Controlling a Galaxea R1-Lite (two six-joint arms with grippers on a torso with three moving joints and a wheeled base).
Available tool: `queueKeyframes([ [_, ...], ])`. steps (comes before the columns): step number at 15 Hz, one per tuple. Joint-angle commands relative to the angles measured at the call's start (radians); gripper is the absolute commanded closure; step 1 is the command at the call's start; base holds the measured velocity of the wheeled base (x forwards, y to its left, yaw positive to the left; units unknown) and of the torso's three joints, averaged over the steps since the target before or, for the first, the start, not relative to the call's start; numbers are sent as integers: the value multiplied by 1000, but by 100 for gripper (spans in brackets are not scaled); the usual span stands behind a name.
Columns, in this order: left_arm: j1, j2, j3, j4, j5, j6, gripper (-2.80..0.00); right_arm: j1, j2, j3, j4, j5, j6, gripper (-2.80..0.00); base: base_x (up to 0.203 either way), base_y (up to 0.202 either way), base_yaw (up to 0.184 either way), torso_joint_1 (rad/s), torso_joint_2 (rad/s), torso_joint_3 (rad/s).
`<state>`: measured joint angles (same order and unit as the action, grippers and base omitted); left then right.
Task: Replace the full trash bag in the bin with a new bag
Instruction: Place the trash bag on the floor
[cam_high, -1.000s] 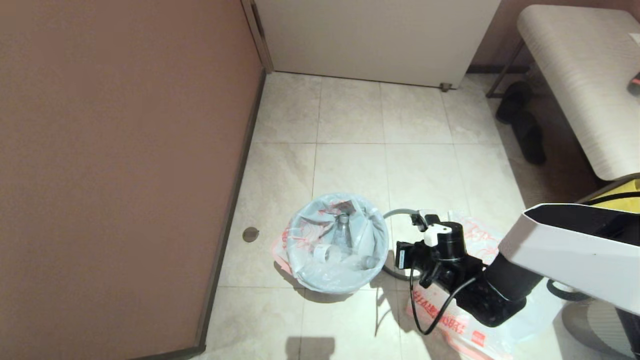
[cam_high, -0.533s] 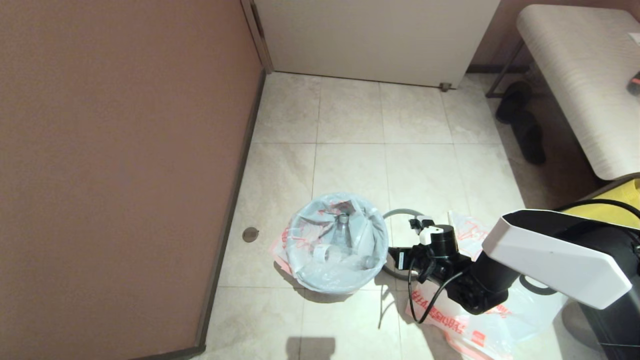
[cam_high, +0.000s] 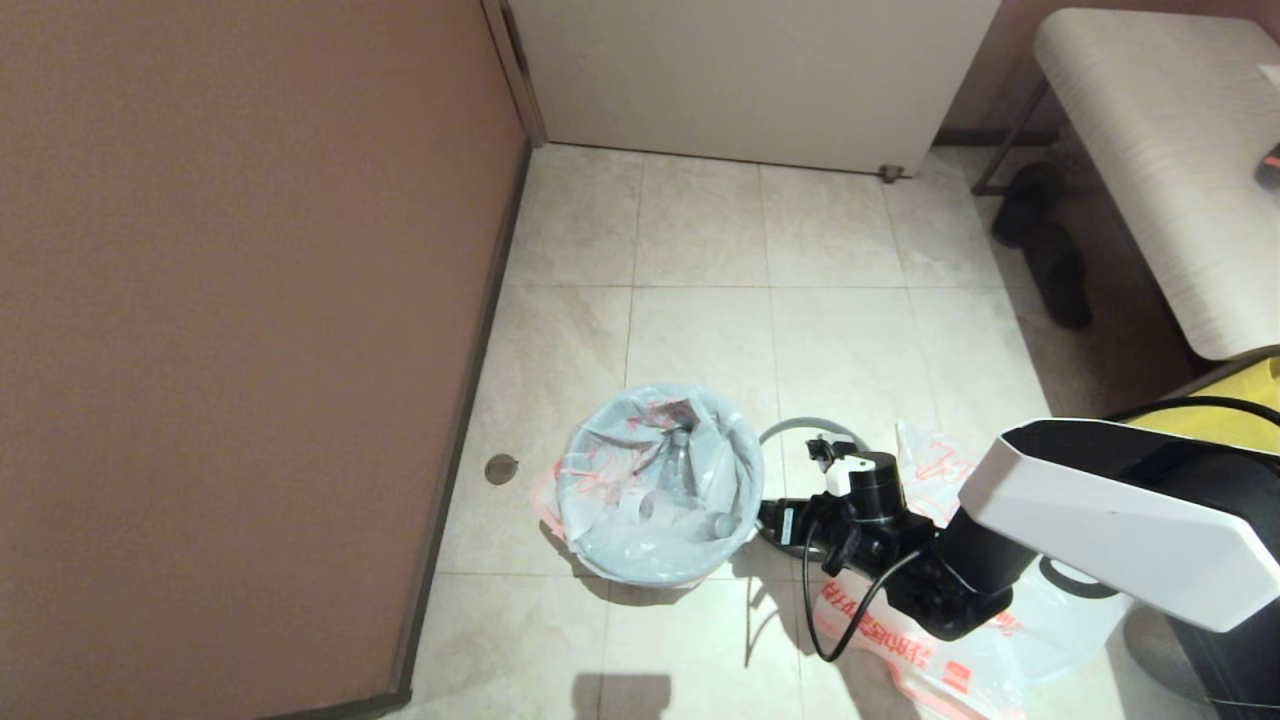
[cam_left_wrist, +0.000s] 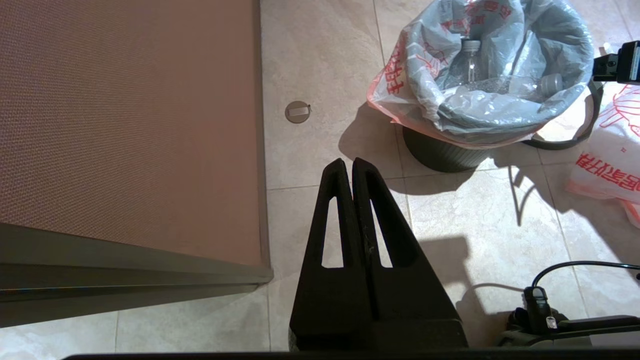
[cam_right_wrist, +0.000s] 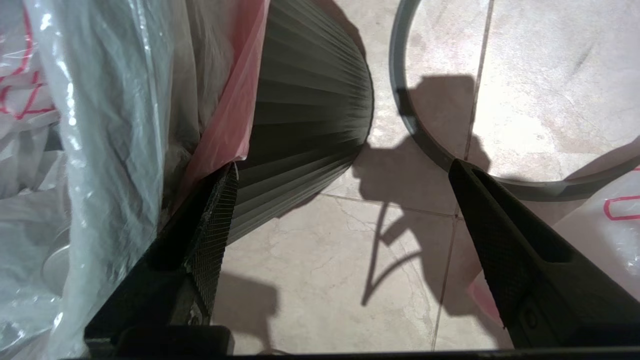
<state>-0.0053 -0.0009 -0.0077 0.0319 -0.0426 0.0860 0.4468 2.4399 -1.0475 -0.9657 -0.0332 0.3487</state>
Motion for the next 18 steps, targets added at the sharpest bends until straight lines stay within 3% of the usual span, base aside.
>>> queueKeyframes([
  [1,1,1,0,0,0,0,0,-4,-29,29,-7,15,-10,-280,0,0,0,0,0,0],
  [4,0,1,0,0,0,1,0,-16,-18,60,-8,37,-101,-280,0,0,0,0,0,0],
  [13,-1,1,0,0,0,0,0,-3,-16,122,-108,102,-99,-280,0,0,0,0,0,0],
  [15,0,1,0,0,0,1,0,-45,17,116,-105,119,-147,-280,0,0,0,0,0,0],
  [18,1,1,0,0,0,0,0,-77,11,114,-108,134,-154,-280,0,0,0,0,0,0],
])
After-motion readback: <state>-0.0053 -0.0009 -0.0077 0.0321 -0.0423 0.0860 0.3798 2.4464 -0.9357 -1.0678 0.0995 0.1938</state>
